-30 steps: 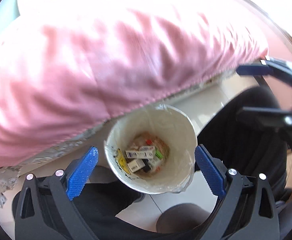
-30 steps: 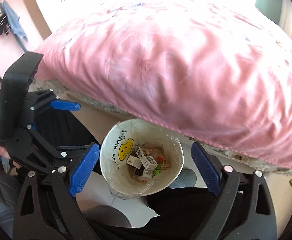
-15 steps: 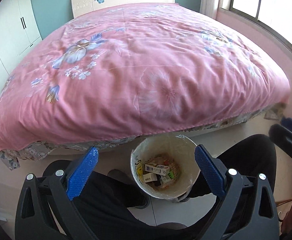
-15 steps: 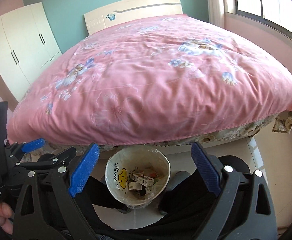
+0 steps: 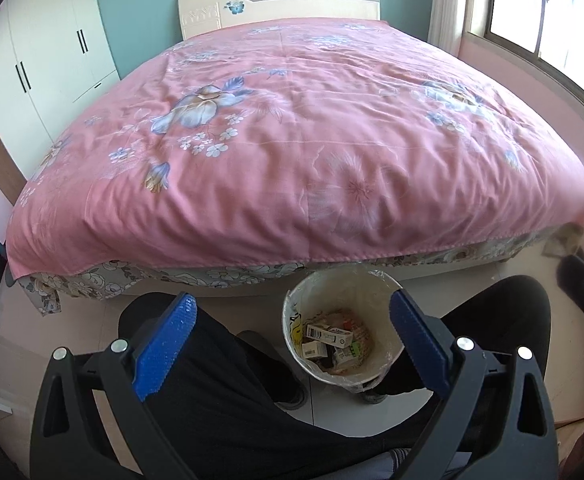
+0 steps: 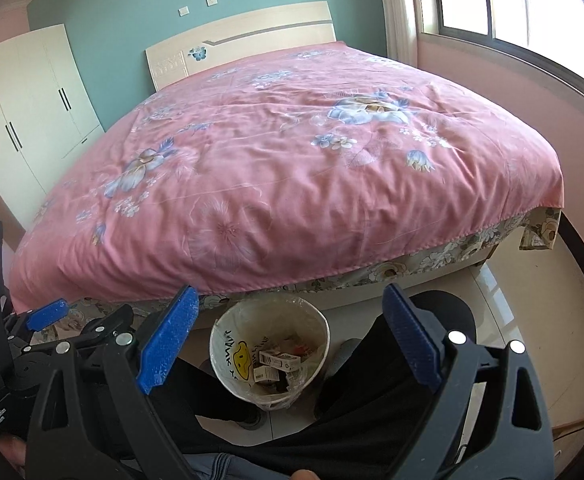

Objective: Collect trash

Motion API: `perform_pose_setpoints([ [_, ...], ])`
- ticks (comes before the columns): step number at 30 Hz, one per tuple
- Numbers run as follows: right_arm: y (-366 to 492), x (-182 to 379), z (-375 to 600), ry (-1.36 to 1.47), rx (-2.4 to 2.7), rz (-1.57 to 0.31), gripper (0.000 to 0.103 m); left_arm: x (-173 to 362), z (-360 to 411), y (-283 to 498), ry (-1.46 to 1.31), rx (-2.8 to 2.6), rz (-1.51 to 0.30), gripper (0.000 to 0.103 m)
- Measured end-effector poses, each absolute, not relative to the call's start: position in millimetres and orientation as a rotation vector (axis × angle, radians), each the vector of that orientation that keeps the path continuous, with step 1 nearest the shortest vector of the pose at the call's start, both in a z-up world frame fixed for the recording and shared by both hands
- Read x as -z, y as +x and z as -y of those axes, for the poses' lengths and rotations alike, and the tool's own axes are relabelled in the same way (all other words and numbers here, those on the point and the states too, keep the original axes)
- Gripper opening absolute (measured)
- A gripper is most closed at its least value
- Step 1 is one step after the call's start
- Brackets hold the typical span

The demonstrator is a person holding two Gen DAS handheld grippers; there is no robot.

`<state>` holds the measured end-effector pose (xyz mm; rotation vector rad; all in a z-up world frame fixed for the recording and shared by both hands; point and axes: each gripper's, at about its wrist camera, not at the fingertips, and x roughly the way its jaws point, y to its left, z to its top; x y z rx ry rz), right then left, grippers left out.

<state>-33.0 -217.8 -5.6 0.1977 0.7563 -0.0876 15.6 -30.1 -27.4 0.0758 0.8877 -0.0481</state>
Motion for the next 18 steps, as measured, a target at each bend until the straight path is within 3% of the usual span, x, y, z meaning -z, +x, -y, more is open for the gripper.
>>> perform_pose_setpoints([
  [18, -41.7, 0.5, 212.7, 0.223, 0.079, -0.754, 0.091, 4.4, 13.7, -3.5, 0.06, -0.022, -0.824, 0.099],
])
